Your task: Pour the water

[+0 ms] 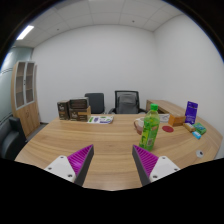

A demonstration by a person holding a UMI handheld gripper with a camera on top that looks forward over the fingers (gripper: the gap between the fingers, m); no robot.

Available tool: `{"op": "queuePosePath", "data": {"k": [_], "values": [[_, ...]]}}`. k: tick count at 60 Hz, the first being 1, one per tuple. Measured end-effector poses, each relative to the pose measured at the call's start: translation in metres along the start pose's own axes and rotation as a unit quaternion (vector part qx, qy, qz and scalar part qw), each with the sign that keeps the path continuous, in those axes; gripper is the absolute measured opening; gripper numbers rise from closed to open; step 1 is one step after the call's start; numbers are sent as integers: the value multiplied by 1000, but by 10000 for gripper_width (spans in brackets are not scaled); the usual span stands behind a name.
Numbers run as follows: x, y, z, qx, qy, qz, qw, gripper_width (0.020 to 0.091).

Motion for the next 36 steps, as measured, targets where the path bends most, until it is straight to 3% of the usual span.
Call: {"op": "queuePosePath", "data": {"k": [17, 36], "values": [[104, 52, 10, 7, 8, -52, 999, 787], [142, 148, 42, 28, 10, -14, 999, 795]]}}
Point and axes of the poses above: the point between the fingertips, and its own axes, seen from behind it with the camera up: x to the right, z up, y forward, the way the camera looks, the point moved 10 cm from there along -y, backward, against the way the camera looks, and after that the axes turned 14 degrees about y, right-handed, at the moved point
